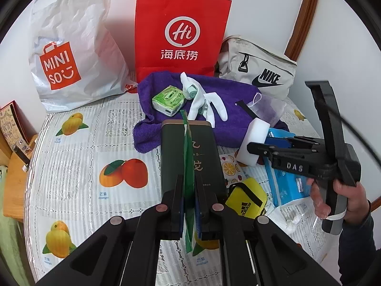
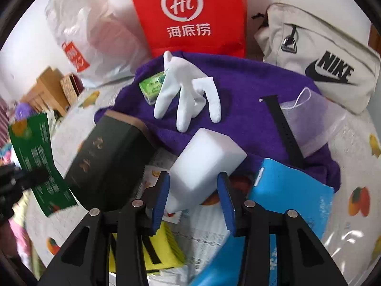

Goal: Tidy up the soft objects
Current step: 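Lower the green pack and white block onto the purple towel and open both tools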

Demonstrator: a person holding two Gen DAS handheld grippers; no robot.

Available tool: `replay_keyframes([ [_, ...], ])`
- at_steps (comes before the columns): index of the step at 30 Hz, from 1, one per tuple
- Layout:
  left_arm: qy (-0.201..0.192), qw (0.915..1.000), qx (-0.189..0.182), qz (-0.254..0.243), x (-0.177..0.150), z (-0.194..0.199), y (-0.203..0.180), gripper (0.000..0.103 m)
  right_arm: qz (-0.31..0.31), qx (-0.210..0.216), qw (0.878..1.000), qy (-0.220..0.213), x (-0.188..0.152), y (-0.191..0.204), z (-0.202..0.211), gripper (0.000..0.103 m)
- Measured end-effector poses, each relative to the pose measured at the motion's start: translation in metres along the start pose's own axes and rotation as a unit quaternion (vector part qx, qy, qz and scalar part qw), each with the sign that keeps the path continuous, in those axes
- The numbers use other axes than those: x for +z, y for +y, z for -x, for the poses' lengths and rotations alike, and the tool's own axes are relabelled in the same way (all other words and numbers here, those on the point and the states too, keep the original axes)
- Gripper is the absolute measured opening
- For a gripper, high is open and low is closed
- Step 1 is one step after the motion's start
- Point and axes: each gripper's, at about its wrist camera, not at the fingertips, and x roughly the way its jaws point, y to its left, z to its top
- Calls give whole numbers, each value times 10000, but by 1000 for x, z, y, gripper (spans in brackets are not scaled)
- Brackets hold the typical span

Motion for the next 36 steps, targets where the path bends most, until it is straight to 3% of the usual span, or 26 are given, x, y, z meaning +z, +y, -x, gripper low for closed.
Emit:
replay_keyframes([
  [2,12,10000,-25,1,0,-1,0,8,-119,60,9999,12,2,-1,-2,66],
  [5,19,10000,-52,-35,0,-2,-1,8,-161,-208,9997,2,3,-1,-8,72],
  [7,16,10000,-76,-46,0,-2,-2,8,-199,-209,9996,-25,3,0,-10,68],
  [10,16,10000,-77,-47,0,-2,-3,8,-181,-453,9988,-7,5,-1,-11,40],
  [18,-48,9999,-116,-38,1,7,-4,8,-196,-252,9995,-2,3,-12,3,39],
  [28,-328,9995,19,-33,20,34,-9,8,-63,69,9992,-395,10,-12,44,39],
  [36,-367,9992,-131,-109,49,19,-23,8,215,-202,9976,-634,19,-29,67,39],
])
